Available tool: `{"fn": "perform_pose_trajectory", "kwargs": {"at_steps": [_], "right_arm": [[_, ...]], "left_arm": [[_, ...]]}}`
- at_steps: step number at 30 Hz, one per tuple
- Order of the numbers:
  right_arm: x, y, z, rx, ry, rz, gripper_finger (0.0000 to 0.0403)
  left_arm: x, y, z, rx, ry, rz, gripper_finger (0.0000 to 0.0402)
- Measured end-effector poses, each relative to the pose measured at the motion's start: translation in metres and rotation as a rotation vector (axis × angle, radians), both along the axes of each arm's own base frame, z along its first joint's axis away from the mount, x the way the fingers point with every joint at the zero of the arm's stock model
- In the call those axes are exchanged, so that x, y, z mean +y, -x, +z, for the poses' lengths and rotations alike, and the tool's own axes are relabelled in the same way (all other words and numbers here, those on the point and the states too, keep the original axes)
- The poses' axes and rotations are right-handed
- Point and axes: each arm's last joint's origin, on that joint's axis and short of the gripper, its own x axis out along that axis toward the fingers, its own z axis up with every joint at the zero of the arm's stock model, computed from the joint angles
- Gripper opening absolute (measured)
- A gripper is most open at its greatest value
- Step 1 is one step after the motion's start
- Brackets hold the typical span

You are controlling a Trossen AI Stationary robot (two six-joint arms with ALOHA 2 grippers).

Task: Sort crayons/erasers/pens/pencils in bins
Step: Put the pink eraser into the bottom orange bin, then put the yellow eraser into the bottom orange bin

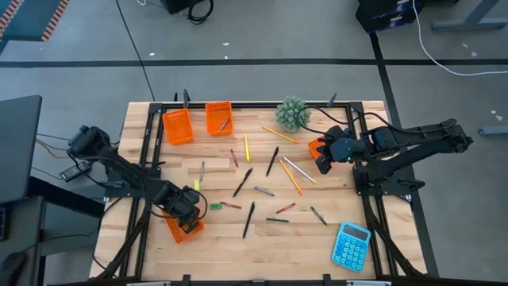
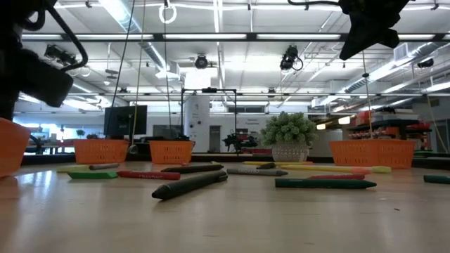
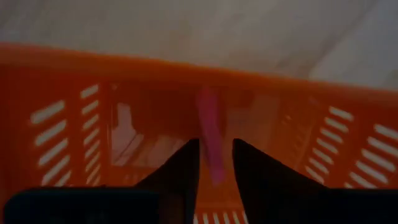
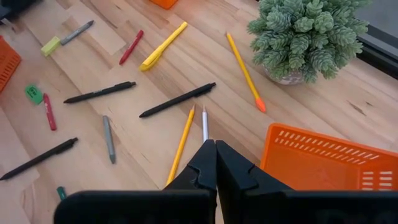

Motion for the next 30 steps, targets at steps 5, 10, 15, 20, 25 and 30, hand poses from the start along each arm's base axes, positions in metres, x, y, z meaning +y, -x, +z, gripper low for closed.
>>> {"fn": "perform_pose_trajectory", "kwargs": {"at_steps": [5,10,15,20,25,30], "right_arm": [[0.000,0.000,0.000,-0.008,-0.004,-0.004,0.0008],[0.000,-0.001,0.001,-0.019,-0.013,-0.013,0.0008],[0.000,-0.001,0.001,-0.022,-0.017,-0.018,0.0008],[0.000,-0.003,0.002,-0.044,-0.020,-0.018,0.0008],[0.001,-0.003,0.003,-0.068,-0.042,-0.043,0.0008],[0.001,-0.004,0.003,-0.087,-0.065,-0.070,0.0008]], "left_arm": [[-0.004,-0.002,0.019,0.041,-0.040,-0.075,0.0161],[-0.009,-0.010,0.050,0.029,-0.053,-0.163,0.0194],[-0.009,-0.020,0.085,-0.034,-0.104,-0.237,0.0194],[0.004,-0.045,0.104,-0.203,-0.180,-0.196,0.0171],[0.040,-0.056,0.089,-0.071,-0.259,0.050,0.0144],[0.086,-0.058,0.078,0.116,-0.323,0.493,0.0136]]}}
